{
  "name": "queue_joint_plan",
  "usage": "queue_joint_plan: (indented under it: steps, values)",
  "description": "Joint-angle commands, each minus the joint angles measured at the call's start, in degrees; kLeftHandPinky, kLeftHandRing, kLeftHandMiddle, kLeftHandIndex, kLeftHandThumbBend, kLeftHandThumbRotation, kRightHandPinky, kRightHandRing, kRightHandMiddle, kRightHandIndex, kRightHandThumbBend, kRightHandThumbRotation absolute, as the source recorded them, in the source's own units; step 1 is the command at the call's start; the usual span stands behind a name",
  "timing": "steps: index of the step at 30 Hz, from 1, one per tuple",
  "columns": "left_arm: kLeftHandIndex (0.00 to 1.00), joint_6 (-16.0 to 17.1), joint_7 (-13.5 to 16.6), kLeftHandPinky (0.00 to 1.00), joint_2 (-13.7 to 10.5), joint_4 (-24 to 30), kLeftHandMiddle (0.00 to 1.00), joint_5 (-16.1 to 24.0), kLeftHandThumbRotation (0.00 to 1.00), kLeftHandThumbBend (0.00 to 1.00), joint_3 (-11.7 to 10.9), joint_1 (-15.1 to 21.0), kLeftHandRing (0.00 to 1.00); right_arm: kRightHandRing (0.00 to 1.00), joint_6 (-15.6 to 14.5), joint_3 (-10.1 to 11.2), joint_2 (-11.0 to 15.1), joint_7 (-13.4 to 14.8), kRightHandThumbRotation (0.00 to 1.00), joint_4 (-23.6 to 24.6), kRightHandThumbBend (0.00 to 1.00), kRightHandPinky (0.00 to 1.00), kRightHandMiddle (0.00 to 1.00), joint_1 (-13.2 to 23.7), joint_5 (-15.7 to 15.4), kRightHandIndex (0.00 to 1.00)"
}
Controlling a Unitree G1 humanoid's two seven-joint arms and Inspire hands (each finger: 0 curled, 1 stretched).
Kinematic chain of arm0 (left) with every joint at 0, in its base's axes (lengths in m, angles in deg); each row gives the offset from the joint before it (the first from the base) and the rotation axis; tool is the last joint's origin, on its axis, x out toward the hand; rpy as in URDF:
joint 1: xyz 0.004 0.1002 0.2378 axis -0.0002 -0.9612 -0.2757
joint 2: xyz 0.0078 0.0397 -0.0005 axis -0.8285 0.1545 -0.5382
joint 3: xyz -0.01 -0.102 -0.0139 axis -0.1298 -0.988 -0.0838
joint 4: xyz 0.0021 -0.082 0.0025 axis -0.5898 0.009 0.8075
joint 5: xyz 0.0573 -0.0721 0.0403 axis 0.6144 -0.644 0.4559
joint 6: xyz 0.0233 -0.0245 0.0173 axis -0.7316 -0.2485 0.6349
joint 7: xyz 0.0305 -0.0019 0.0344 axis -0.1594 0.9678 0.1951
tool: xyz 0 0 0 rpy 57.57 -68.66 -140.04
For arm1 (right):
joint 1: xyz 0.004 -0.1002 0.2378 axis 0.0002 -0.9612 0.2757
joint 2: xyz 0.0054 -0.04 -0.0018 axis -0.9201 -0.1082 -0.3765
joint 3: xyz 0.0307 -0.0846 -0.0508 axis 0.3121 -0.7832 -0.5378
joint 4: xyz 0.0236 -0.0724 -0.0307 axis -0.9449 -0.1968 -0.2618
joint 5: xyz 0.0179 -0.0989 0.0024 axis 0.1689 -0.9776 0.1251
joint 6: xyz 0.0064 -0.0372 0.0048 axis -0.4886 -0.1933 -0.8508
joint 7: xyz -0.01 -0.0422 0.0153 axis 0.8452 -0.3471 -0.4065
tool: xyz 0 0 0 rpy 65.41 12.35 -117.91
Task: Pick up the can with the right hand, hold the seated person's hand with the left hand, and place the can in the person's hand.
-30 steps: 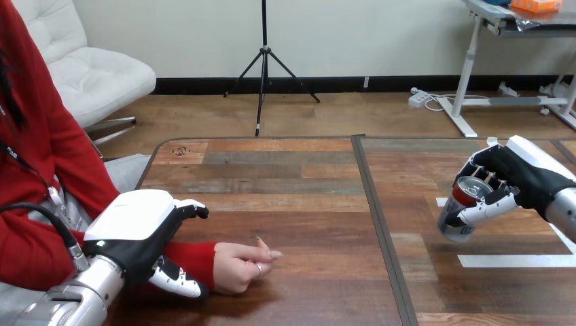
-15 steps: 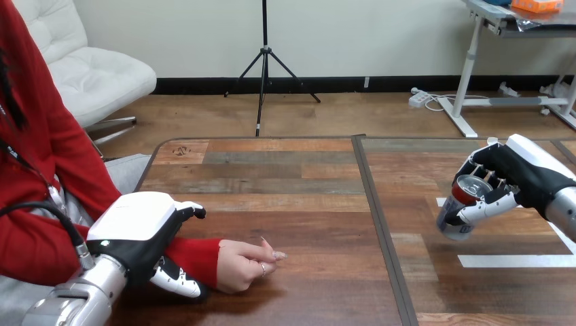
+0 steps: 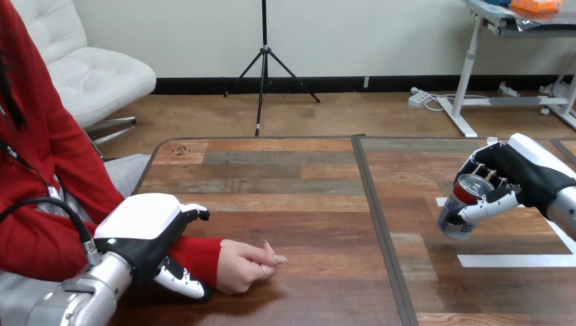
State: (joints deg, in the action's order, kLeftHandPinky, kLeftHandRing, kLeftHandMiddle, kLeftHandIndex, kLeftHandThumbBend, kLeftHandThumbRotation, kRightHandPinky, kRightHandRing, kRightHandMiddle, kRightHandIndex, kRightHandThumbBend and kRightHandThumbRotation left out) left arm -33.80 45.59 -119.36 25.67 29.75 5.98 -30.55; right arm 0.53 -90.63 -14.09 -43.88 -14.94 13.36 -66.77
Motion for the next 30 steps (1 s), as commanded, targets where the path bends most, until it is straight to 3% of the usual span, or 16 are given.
queue_joint_plan:
  steps: [1, 14, 30]
  values:
    - [0.84, 0.98, 0.38, 0.79, -1.38, -2.07, 0.85, -1.68, 0.29, 1.00, 0.58, 4.93, 0.84, 0.39, 0.99, 1.75, 2.34, 0.14, 0.00, 2.72, 0.77, 0.37, 0.43, 5.02, 1.56, 0.48]
    - [0.83, 1.47, 0.84, 0.79, -1.25, -5.22, 0.83, -1.70, 0.27, 1.00, 2.89, 7.06, 0.82, 0.38, 0.59, 1.84, 2.33, 0.05, 0.00, 3.27, 0.77, 0.36, 0.43, 5.08, 1.54, 0.47]
    - [0.79, -0.34, -1.37, 0.79, -1.03, -8.30, 0.80, -1.06, 0.18, 0.95, 5.65, 10.12, 0.80, 0.40, -0.07, 2.09, 2.21, -0.13, 0.00, 3.65, 0.77, 0.37, 0.44, 5.15, 1.78, 0.48]
